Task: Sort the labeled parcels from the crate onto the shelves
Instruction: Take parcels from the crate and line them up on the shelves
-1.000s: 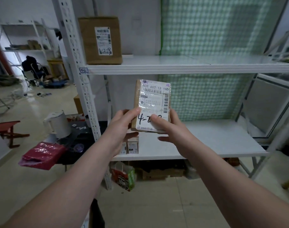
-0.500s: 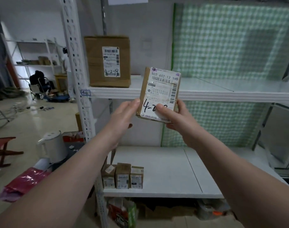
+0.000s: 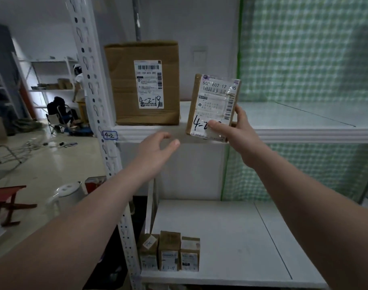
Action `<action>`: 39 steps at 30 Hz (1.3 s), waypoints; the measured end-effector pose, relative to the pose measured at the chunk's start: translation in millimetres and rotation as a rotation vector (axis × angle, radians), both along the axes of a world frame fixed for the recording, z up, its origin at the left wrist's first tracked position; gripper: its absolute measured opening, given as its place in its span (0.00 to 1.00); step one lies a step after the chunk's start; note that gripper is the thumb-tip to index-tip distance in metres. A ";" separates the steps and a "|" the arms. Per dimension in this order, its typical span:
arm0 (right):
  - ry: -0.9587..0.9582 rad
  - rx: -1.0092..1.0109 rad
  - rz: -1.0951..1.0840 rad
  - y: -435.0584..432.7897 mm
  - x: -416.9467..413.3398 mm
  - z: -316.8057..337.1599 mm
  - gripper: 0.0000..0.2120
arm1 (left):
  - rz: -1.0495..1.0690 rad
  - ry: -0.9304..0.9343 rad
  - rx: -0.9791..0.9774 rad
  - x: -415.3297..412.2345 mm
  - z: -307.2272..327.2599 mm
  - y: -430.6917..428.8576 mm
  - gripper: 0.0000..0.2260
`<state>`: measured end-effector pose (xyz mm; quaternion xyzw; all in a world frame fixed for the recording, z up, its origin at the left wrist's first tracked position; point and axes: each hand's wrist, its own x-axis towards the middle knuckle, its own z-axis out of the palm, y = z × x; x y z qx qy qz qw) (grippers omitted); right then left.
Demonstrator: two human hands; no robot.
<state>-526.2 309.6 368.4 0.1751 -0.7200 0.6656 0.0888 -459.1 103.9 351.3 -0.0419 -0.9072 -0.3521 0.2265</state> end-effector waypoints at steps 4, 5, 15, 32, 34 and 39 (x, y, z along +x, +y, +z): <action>0.107 0.091 -0.092 -2.0 -35.0 9.9 0.47 | 0.077 0.036 -0.238 -28.5 -2.7 -13.3 0.25; 0.139 0.114 -0.099 -2.7 -42.9 12.4 0.47 | 0.098 0.034 -0.283 -35.5 -3.6 -16.0 0.27; 0.224 0.370 -0.021 -14.4 -98.2 9.1 0.49 | 0.274 0.049 -0.532 -86.6 -20.4 -20.6 0.28; 0.180 0.555 -0.096 -19.2 -124.4 13.8 0.38 | 0.409 0.187 -0.637 -96.6 -38.4 -9.8 0.26; 0.181 0.587 -0.112 -20.8 -124.0 13.4 0.35 | 0.411 0.194 -0.619 -96.7 -38.8 -9.5 0.26; 0.173 0.648 -0.135 -24.9 -123.9 13.0 0.34 | 0.408 0.203 -0.606 -96.9 -39.7 -9.2 0.26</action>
